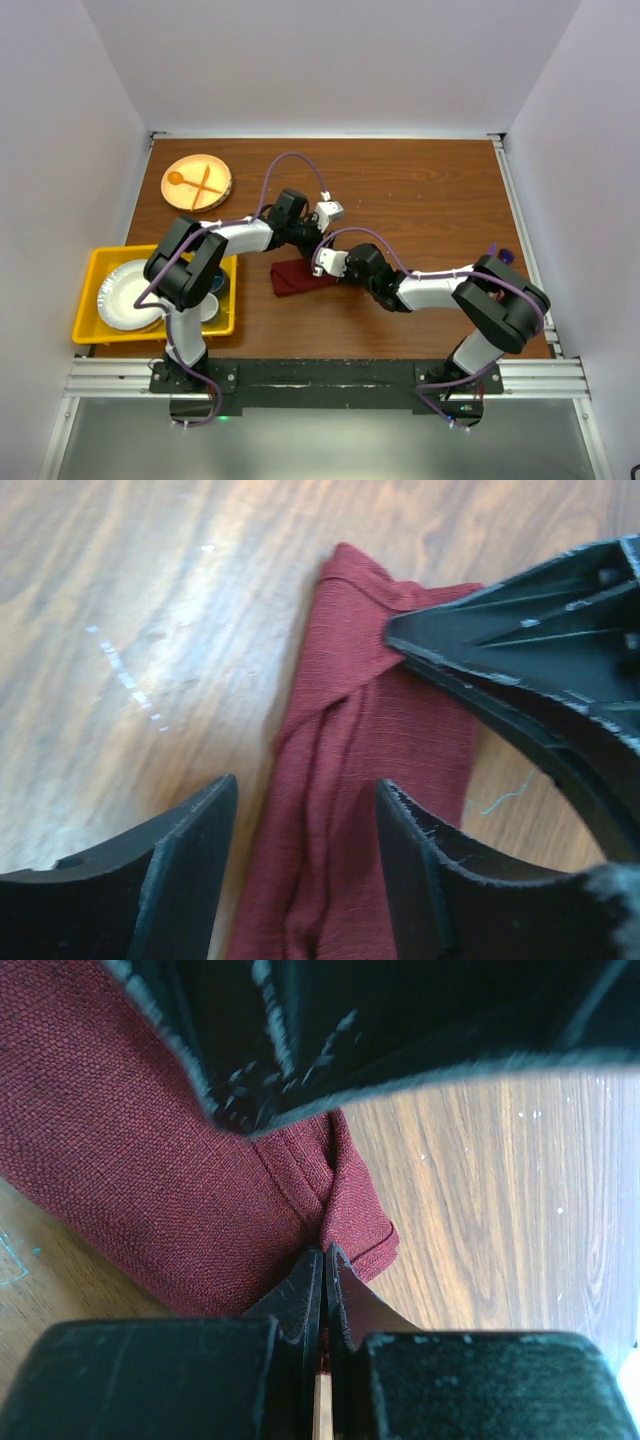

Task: Fold the napkin into a case and place the utensils inside
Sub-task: Stuff the top corner of the smaller-rectangle-folded napkin into the folded napkin.

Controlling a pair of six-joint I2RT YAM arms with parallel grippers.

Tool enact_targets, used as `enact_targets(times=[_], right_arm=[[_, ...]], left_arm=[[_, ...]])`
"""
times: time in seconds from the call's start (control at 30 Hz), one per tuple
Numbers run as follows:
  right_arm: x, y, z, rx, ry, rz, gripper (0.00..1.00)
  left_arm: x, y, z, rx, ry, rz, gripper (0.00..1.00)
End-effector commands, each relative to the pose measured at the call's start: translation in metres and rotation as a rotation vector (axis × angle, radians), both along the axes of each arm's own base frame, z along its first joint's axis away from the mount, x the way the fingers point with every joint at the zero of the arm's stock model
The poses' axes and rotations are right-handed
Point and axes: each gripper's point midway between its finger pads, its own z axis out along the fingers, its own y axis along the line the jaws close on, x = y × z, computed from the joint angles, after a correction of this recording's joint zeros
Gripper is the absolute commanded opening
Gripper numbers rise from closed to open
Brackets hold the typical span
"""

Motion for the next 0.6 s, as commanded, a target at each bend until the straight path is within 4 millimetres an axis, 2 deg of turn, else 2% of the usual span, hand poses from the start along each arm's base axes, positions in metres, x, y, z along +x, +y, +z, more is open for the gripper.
enact_targets(times=[0.0,0.13,0.23,0.27,0.33,0.37,0.4,0.47,0.57], right_arm=[[-0.008,-0.008,-0.006,-0.021,0.027,-0.009,0.00],[-0.009,-0.009,-0.004,-0.014,0.029,-0.016,0.00],[-0.008,-0.008,0.001,-0.001,0.031,-0.030,0.00],[-0.007,-0.007,0.003,0.009,0.032,-0.036,0.00],[-0.007,-0.005,0.008,0.022,0.035,-0.039,0.00],[-0.007,-0.005,0.010,0.028,0.034,-0.043,0.00],[-0.008,-0.006,0.011,0.032,0.035,-0.046,0.00],[-0.007,-0.005,0.015,0.043,0.034,-0.050,0.00],[-0.007,-0.003,0.019,0.053,0.037,-0.053,0.09]], left_arm=[[-0.010,-0.006,-0.003,-0.001,0.004,-0.054,0.58],[-0.006,-0.006,-0.007,0.009,-0.003,-0.030,0.47],[-0.005,-0.004,-0.013,0.040,-0.010,-0.021,0.33],[-0.005,-0.004,-0.015,0.047,-0.010,-0.020,0.24],[-0.003,-0.002,-0.018,0.060,-0.013,-0.010,0.13],[-0.005,-0.001,-0.019,0.068,-0.004,-0.010,0.03],[-0.005,0.000,-0.022,0.074,0.002,-0.008,0.00],[-0.007,0.002,-0.025,0.085,0.016,-0.005,0.00],[-0.008,0.004,-0.029,0.098,0.030,-0.002,0.00]])
